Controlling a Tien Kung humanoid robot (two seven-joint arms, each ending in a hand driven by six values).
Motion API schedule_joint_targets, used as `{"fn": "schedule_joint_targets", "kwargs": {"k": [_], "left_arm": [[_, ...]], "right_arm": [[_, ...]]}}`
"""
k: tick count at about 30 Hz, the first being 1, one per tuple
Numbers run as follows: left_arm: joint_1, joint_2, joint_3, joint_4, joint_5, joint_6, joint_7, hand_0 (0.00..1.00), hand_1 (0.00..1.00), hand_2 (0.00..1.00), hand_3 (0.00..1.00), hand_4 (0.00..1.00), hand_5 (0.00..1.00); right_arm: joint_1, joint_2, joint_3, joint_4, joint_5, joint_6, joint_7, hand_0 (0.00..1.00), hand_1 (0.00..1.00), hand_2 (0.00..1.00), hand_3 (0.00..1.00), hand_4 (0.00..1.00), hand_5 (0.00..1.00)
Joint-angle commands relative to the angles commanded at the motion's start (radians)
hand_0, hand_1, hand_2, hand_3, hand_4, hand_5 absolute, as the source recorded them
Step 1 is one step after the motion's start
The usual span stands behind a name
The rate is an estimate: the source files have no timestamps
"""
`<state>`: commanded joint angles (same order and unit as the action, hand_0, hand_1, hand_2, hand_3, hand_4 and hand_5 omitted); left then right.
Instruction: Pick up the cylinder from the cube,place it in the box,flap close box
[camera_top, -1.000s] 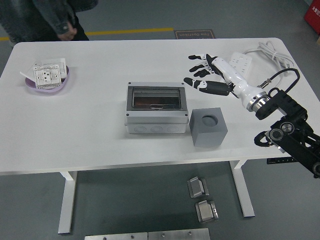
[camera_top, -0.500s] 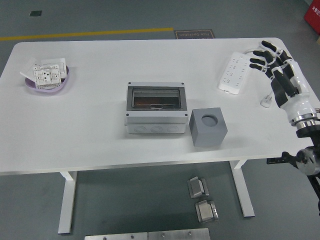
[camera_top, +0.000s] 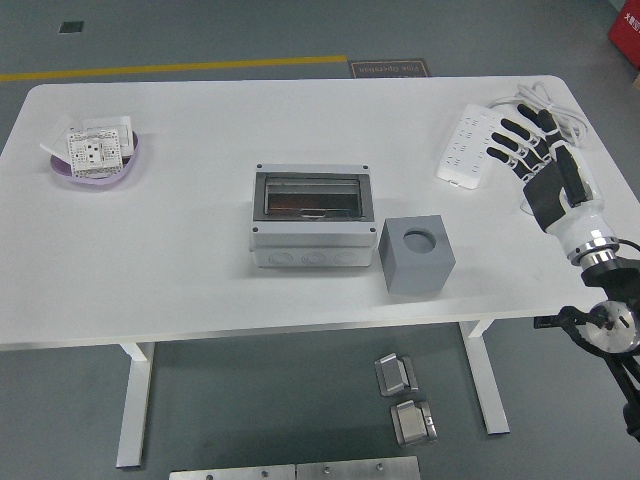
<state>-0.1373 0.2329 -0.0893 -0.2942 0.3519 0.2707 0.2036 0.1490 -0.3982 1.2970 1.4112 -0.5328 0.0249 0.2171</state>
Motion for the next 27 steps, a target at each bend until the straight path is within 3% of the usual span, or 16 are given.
{"fn": "schedule_joint_targets", "kwargs": {"k": [3,4,18,27], "left_arm": [[0.002,-0.001,-0.003,0.000,0.000,0.000,0.000,0.619,0.624,0.578,0.679,0.710,0.269],[0.002,-0.002,-0.004,0.000,-0.001,0.000,0.000,0.620,0.624,0.578,0.678,0.710,0.269],[0.004,-0.005,-0.014,0.002,-0.001,0.000,0.000,0.619,0.624,0.577,0.678,0.710,0.268],[0.003,-0.004,-0.022,0.002,0.000,0.000,-0.001,0.619,0.624,0.577,0.676,0.710,0.269]], "right_arm": [[-0.006,-0.001,0.000,-0.004,0.030,0.022,-0.010,0.849,0.815,0.831,0.853,0.851,0.593],[-0.008,0.000,0.000,-0.005,0.036,0.026,-0.011,0.947,0.891,0.912,0.919,0.860,0.629],[-0.014,-0.002,-0.001,-0.005,0.044,0.031,-0.024,0.963,0.896,0.910,0.932,0.861,0.665],[-0.013,-0.002,-0.011,-0.006,0.152,0.057,-0.015,0.960,0.867,0.864,0.919,0.856,0.662]]}}
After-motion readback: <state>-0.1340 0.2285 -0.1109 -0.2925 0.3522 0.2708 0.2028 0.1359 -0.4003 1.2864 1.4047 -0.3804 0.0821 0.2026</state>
